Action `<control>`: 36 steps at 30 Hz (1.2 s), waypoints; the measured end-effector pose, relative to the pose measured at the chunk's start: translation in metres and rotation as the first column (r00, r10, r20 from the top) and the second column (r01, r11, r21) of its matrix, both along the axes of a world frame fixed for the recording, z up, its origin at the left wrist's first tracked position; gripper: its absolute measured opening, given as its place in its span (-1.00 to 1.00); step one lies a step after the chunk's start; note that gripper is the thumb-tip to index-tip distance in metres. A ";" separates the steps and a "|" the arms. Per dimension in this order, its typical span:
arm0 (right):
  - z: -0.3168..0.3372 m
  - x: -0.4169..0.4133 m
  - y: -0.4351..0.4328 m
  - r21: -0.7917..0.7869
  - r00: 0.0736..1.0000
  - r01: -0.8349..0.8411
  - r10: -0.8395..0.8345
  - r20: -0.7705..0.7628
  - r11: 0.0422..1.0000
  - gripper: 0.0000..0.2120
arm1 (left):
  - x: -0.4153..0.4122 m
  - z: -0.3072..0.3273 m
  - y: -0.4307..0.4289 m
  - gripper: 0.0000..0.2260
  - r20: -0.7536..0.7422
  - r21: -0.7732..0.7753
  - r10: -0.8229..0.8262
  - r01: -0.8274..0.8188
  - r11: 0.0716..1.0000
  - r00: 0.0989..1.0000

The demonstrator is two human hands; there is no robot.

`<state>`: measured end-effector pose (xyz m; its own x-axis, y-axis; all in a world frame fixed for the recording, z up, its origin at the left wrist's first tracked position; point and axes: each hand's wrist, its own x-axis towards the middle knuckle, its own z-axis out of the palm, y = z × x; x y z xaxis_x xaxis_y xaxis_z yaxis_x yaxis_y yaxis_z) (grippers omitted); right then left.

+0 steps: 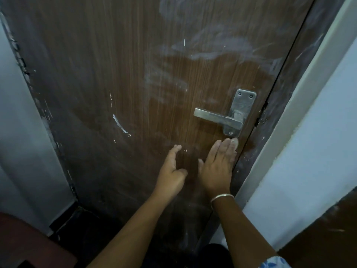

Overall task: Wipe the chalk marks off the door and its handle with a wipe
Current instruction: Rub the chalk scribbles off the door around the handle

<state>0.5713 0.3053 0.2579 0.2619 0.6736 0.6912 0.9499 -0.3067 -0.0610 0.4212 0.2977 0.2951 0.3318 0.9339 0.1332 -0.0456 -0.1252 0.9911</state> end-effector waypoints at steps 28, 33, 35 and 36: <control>0.052 0.003 -0.016 0.678 0.651 0.385 0.337 -0.681 0.626 -0.83 | -0.008 -0.001 0.001 -0.40 0.008 -0.003 0.040 -0.040 0.999 0.999; 0.026 -0.005 -0.023 0.594 0.528 0.419 0.348 -0.775 0.687 -0.82 | 0.000 -0.001 -0.004 -0.40 0.022 -0.024 0.010 -0.009 1.000 1.000; 0.034 -0.003 -0.023 0.610 0.552 0.380 0.358 -0.753 0.695 -0.85 | 0.001 0.001 -0.005 -0.40 0.038 -0.031 0.003 -0.002 1.000 0.999; 0.043 -0.002 -0.024 0.637 0.589 0.348 0.368 -0.720 0.688 -0.87 | 0.000 0.003 -0.006 -0.41 0.040 -0.031 0.001 0.000 1.000 0.999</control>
